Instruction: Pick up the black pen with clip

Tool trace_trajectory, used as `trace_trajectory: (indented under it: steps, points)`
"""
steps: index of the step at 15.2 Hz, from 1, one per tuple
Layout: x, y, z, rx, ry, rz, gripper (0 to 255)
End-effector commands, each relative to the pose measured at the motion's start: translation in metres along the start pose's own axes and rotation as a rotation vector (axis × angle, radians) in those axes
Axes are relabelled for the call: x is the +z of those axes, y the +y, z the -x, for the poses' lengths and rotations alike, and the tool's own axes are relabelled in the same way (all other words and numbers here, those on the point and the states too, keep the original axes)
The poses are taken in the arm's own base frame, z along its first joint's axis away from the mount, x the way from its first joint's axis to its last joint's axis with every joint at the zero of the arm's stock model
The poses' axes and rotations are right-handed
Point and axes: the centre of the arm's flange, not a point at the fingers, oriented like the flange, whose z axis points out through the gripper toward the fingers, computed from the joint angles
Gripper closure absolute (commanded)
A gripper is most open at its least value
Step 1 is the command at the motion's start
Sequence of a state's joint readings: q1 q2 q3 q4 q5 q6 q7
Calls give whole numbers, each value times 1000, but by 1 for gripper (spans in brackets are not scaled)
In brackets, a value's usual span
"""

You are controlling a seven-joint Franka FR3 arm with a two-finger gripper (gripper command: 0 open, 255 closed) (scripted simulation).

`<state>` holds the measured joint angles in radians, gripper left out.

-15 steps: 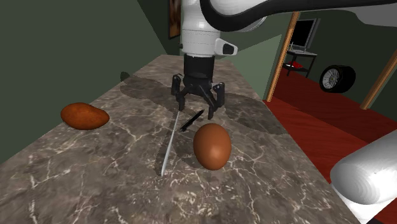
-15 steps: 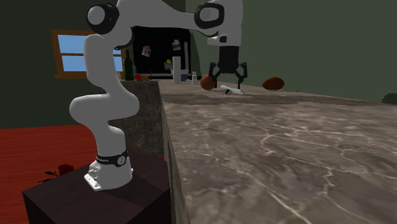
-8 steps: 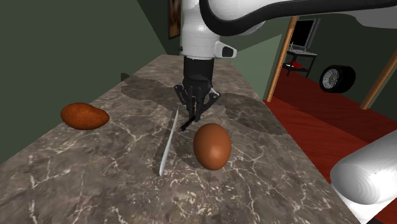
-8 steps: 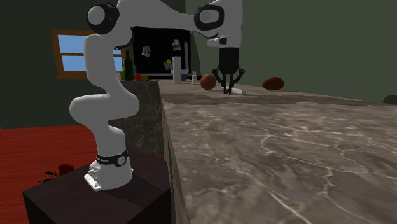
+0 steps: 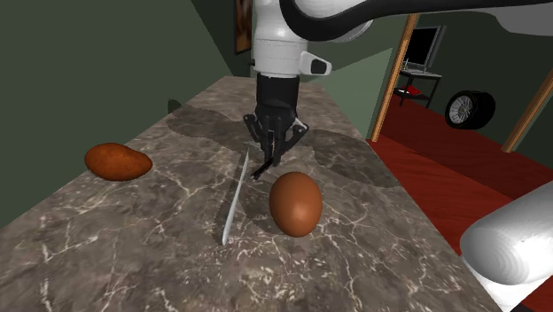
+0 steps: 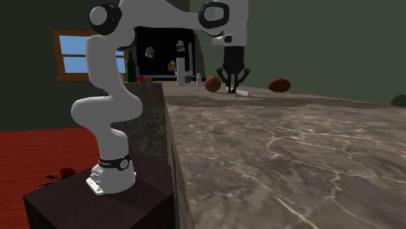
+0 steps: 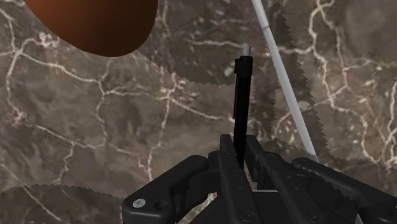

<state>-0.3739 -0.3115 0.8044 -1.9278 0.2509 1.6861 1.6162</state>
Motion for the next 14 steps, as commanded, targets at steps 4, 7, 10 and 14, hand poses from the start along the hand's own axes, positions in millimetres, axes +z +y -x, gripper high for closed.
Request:
trace_trajectory:
  steps: [4, 7, 10, 14]
  points:
    - [-26, 0, 2, 0, 0, 1, 255]
    - [-42, 1, 3, 0, 0, 1, 255]
    - [-58, 1, 3, 0, 0, 1, 255]
    - [-69, 1, 3, 0, 0, 1, 255]
